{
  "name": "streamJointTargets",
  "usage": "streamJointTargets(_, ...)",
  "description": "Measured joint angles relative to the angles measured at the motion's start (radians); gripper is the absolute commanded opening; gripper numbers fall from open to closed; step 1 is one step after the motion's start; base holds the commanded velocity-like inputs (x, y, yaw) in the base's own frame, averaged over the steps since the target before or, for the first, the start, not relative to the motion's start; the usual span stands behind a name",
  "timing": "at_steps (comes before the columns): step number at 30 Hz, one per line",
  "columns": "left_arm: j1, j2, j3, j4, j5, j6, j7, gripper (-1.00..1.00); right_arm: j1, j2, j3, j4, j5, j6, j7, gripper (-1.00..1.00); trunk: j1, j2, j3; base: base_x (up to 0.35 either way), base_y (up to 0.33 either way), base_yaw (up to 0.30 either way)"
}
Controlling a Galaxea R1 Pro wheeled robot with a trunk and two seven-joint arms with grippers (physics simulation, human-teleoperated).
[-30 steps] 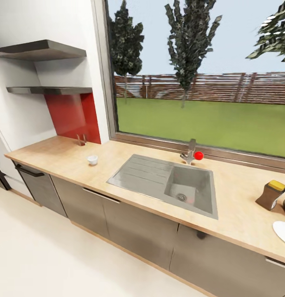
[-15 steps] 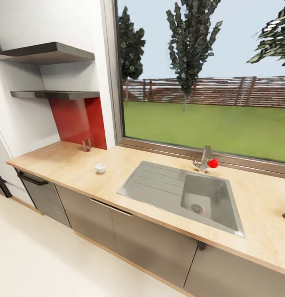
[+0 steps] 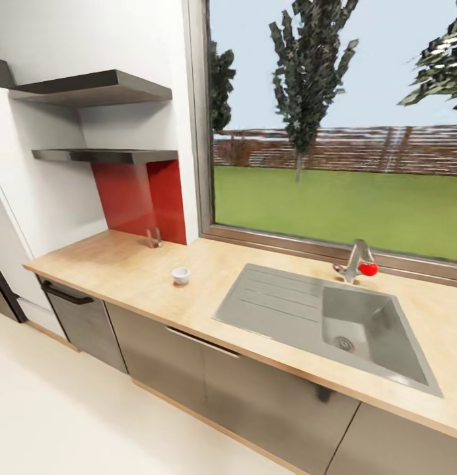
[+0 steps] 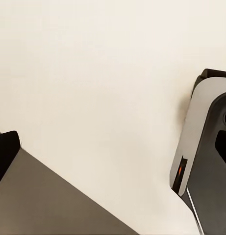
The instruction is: Set up a coffee station on the kitchen countertop: keep the coffee maker on the countertop, move the bottle of coffee from the kitchen shelf to the counter next to the coffee maker, place a paper coffee filter on top of the coffee maker, put the saucer next to the coffee maker with the coffee cup on the saucer, and place the electric kettle next to the coffee maker.
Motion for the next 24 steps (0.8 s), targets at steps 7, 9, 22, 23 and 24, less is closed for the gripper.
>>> streamJointTargets(7,0.0,0.0,0.0,0.0,0.0,0.0,0.0,1.0,0.0,0.0,0.0,-0.001,0.0,0.0,-0.001,1.0,0.0,0.0,0.0,0.087,0.336,0.0)
streamJointTargets(9,0.0,0.0,0.0,0.0,0.0,0.0,0.0,1.0,0.0,0.0,0.0,-0.001,0.0,0.0,-0.001,1.0,0.0,0.0,0.0,0.084,0.337,0.0)
streamJointTargets(22,0.0,0.0,0.0,0.0,0.001,0.0,0.0,1.0,0.0,0.0,0.0,-0.001,0.0,0.0,-0.001,1.0,0.0,0.0,0.0,0.083,0.337,-0.003)
streamJointTargets(23,0.0,0.0,0.0,0.0,0.001,0.0,0.0,1.0,0.0,0.0,0.0,-0.001,0.0,0.0,-0.001,1.0,0.0,0.0,0.0,0.083,0.337,-0.077)
streamJointTargets(24,0.0,0.0,0.0,0.0,0.001,0.0,0.0,1.0,0.0,0.0,0.0,-0.001,0.0,0.0,-0.001,1.0,0.0,0.0,0.0,0.083,0.337,-0.195)
